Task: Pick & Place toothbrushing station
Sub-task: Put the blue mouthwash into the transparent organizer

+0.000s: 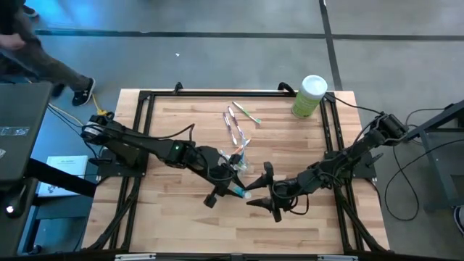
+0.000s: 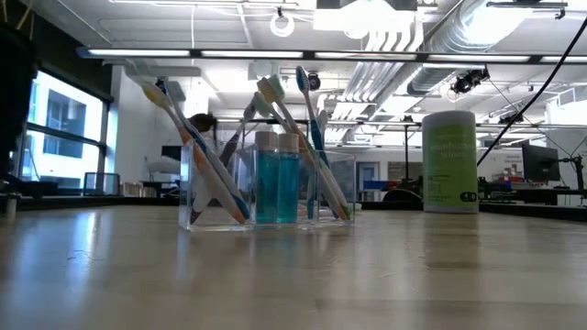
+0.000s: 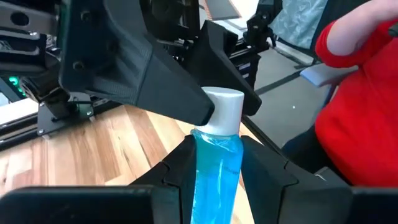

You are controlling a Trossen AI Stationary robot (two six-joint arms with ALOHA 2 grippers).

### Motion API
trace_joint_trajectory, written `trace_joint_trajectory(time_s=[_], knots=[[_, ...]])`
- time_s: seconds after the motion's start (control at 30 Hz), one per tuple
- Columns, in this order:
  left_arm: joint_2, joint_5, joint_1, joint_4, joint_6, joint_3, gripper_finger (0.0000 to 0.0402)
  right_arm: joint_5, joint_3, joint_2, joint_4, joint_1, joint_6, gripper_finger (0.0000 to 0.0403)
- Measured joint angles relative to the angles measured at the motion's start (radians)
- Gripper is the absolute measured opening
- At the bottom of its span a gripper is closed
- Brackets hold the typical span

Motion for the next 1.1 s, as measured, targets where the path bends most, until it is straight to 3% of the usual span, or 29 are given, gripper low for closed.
trace_joint_trajectory(time_s=[0.37,0.93,1.1], knots=[[0.000,0.000,0.000,0.005,0.010,0.000,0.0101,-0.008,0.000,0.000,-0.018,-0.011,0.000,0.0094],[0.000,0.004,0.013,0.006,-0.032,0.000,0.0102,-0.006,0.000,-0.001,-0.024,-0.011,0.008,0.0083],[0.000,0.000,0.013,0.007,-0.058,0.000,0.0125,-0.004,0.000,-0.001,-0.025,-0.011,0.029,0.0083]])
